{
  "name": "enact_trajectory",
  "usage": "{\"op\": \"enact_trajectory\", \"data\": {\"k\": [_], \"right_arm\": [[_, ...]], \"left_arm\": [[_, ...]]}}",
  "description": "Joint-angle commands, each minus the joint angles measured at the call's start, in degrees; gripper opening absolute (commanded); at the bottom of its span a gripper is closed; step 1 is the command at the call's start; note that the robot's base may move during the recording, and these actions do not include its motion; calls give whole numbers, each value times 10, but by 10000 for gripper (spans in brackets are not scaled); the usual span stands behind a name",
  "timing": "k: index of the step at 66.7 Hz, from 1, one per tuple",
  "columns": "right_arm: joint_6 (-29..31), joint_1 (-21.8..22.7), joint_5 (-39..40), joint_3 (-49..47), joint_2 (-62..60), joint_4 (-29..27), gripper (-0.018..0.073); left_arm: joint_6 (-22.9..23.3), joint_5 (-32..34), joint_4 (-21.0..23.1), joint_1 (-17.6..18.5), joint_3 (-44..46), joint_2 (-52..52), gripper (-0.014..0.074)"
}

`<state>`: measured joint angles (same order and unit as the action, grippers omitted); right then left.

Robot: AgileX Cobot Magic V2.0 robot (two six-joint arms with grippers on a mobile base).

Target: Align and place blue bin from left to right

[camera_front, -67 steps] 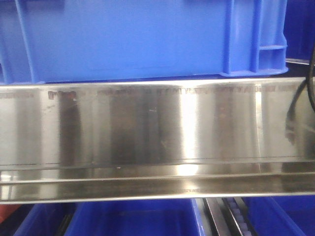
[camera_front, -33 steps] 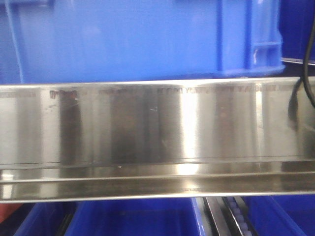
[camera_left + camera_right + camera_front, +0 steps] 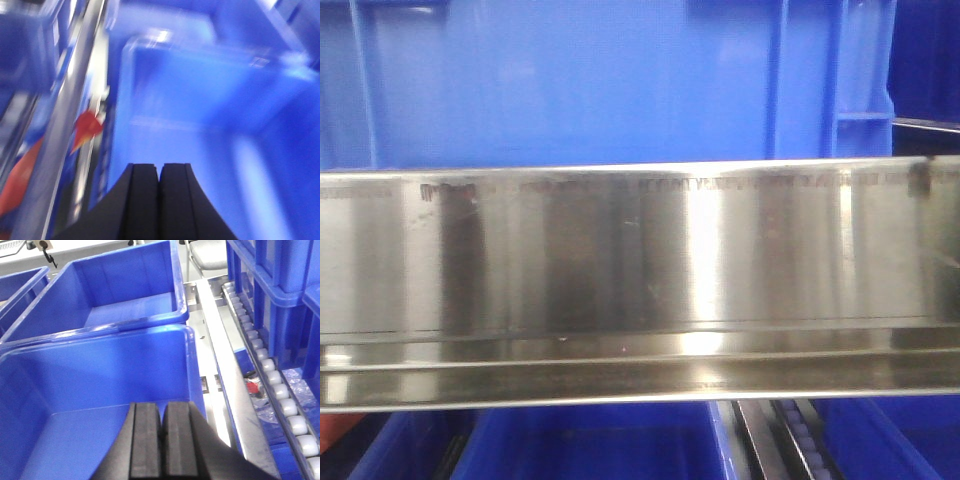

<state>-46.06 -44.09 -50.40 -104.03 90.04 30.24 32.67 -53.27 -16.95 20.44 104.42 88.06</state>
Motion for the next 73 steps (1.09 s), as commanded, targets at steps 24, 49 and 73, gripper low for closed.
{"op": "enact_trajectory", "data": {"k": [24, 49, 73], "right_arm": [[7, -23, 114, 158, -126, 45, -164], [7, -25, 297, 420, -316, 50, -164], [57, -25, 398, 606, -514, 52, -164]], "left_arm": [[-5, 116, 43, 3, -209, -172, -111], [-8, 369, 55, 3, -511, -390, -111], [-10, 471, 25, 3, -675, -558, -111]]}}
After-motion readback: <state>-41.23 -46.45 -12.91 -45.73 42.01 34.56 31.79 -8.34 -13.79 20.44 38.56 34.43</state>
